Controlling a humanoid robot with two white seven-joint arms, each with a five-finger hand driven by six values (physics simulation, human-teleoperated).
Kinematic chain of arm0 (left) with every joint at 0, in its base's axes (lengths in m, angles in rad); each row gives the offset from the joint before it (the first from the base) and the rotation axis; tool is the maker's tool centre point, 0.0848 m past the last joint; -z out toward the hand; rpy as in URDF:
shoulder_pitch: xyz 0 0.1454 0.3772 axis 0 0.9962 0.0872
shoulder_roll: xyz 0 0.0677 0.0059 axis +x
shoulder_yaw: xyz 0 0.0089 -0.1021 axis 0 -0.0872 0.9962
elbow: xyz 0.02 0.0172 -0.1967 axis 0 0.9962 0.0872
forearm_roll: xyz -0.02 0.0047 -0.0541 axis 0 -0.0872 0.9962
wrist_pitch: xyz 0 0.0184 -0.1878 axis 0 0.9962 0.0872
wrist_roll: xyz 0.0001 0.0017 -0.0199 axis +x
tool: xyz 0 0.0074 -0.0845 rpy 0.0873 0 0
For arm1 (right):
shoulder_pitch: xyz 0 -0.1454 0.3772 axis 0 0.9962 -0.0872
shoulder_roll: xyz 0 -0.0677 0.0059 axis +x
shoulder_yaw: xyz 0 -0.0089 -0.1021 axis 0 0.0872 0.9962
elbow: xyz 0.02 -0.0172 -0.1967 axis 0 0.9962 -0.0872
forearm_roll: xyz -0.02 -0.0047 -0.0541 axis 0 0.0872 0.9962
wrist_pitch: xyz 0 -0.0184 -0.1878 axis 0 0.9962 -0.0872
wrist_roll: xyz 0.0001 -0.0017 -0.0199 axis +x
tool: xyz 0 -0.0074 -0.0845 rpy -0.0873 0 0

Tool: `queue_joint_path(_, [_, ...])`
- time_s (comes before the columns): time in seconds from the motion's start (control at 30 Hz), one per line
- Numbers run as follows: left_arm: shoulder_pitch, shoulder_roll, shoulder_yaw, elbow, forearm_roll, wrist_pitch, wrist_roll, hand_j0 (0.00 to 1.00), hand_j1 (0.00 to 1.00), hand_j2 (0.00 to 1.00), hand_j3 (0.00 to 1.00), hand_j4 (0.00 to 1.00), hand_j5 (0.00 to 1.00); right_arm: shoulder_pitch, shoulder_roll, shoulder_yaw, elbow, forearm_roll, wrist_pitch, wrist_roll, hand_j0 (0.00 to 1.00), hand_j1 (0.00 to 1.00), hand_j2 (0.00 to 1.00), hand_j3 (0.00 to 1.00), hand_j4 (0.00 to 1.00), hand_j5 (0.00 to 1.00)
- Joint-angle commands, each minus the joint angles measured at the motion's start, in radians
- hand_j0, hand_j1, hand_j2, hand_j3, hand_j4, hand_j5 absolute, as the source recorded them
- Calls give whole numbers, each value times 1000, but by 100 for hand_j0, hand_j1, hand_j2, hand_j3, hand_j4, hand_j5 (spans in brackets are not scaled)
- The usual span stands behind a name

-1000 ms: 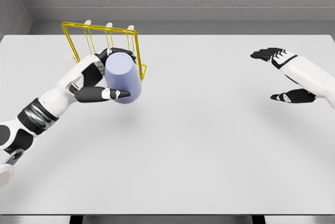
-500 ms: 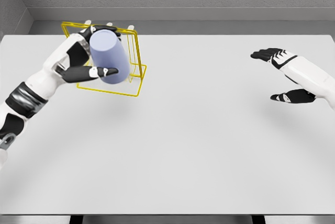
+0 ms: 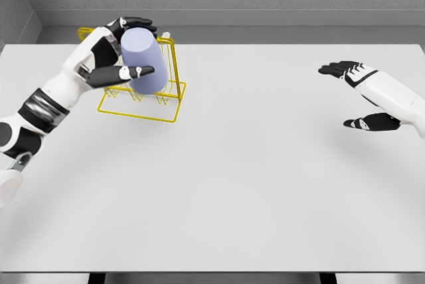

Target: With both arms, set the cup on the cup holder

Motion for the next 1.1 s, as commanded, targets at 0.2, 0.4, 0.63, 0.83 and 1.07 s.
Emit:
queue_joint_path(0.2, [-3, -5, -3, 28, 4, 1, 0, 70, 70, 70, 70, 70, 70, 2, -1, 0, 0, -9, 3, -1, 100, 100, 100, 100, 100, 100])
queue_joint_path(0.4, [-21, -25, -3, 47, 2, 1, 0, 71, 71, 71, 71, 71, 71, 2, -1, 0, 0, -9, 3, -1, 100, 100, 100, 100, 100, 100])
queue_joint_path(0.63, [-28, -33, -6, 59, -4, 4, -2, 98, 98, 98, 98, 98, 98, 2, -1, 0, -3, -9, 3, -1, 100, 100, 100, 100, 100, 100])
queue_joint_path(0.83, [-40, -35, -11, 57, -8, 37, -2, 100, 100, 100, 100, 100, 100, 2, -1, 0, -3, -9, 3, -1, 100, 100, 100, 100, 100, 100])
queue_joint_path(1.07, [-44, -45, -11, 54, -8, 36, -2, 91, 91, 91, 91, 91, 91, 2, -1, 0, -1, -9, 3, -1, 100, 100, 100, 100, 100, 100])
